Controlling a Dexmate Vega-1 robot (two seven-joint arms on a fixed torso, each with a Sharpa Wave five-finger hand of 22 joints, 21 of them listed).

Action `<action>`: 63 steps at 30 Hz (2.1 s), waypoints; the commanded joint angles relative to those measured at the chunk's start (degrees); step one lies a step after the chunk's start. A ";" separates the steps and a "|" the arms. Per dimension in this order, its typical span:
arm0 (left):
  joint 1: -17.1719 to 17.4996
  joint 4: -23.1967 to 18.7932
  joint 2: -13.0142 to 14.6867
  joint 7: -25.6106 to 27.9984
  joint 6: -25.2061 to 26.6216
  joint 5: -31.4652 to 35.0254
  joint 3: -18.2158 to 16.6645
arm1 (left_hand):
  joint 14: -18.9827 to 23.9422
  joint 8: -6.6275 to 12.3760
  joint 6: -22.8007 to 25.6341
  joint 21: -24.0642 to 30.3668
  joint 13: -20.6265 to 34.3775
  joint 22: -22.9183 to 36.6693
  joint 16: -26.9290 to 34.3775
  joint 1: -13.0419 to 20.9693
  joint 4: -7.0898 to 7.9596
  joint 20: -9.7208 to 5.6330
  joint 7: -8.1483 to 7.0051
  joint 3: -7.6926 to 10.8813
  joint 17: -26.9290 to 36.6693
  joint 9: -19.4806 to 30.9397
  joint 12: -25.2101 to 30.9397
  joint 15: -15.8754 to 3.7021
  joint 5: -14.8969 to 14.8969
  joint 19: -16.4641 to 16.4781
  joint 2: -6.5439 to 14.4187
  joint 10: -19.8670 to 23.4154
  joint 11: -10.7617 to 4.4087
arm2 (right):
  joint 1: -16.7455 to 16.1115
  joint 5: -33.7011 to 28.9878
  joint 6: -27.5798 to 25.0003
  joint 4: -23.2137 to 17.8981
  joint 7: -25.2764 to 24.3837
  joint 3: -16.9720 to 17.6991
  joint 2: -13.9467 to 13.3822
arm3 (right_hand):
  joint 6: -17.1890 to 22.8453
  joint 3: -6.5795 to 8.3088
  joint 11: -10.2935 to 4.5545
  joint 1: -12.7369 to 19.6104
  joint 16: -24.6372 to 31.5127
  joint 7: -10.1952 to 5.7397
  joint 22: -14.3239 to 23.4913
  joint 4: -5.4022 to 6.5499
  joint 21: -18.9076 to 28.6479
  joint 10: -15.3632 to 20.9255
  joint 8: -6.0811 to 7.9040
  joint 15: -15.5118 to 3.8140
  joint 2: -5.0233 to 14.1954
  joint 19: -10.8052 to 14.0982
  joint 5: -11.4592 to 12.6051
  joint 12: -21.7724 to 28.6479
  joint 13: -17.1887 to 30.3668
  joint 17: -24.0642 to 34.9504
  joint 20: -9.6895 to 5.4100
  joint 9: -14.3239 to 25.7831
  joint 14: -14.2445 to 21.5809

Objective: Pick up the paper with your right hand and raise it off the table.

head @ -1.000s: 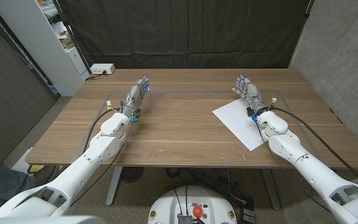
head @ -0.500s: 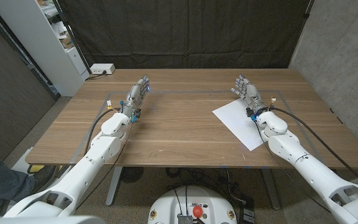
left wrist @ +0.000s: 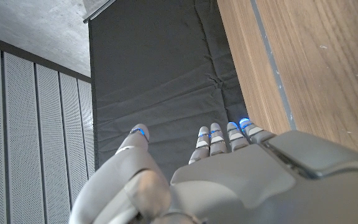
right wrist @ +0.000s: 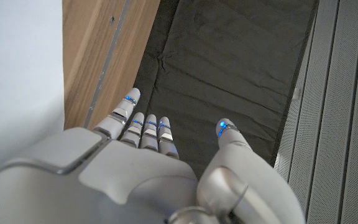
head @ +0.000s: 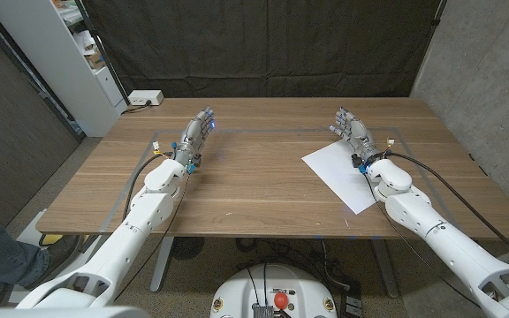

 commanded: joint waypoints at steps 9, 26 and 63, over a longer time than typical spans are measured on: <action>-0.17 0.32 -1.44 -2.00 0.21 1.41 -2.09 | 0.11 0.16 0.08 0.03 0.11 0.20 0.18 0.42 -0.49 0.24 0.54 0.24 0.30 0.24 0.05 0.44 0.03 -0.50 0.25 0.05 0.42 | -1.91 -3.71 0.70 -3.03 -3.40 0.10 -1.83 | 1.01 -0.10 -0.24 1.02 0.50 -0.48 0.16 -0.87 -0.23 0.83 0.66 -0.18 0.25 0.96 -0.22 0.11 0.13 -0.21 -0.21 -0.15 0.72; -0.36 0.63 -1.86 -2.50 1.14 1.73 -2.31 | 0.17 0.15 0.28 0.01 -0.01 0.22 0.17 0.49 -0.77 0.34 0.58 0.28 0.30 0.24 0.08 0.47 -0.06 -0.57 0.48 0.24 0.39 | -2.76 -5.92 0.23 -4.67 -4.84 0.32 -3.46 | 1.27 -0.35 -0.34 1.36 0.42 -0.91 0.17 -1.30 -0.80 0.98 0.72 -0.48 0.34 0.93 -0.39 0.00 0.11 -0.63 -0.25 -0.40 0.59; -0.09 -0.70 -1.51 -2.72 1.37 2.12 -2.24 | 0.55 0.26 1.12 0.01 -0.18 0.24 0.22 0.69 -1.36 0.37 0.34 0.47 0.31 0.27 0.20 0.43 -0.18 -0.62 1.15 0.85 0.08 | -5.48 -12.99 -0.75 -10.18 -9.66 1.39 -7.39 | 1.12 -0.63 -0.65 2.24 0.19 -1.40 0.19 -2.15 -1.98 0.63 0.61 -0.71 0.83 0.77 -0.53 -0.35 0.11 -1.45 -0.31 -0.77 -0.03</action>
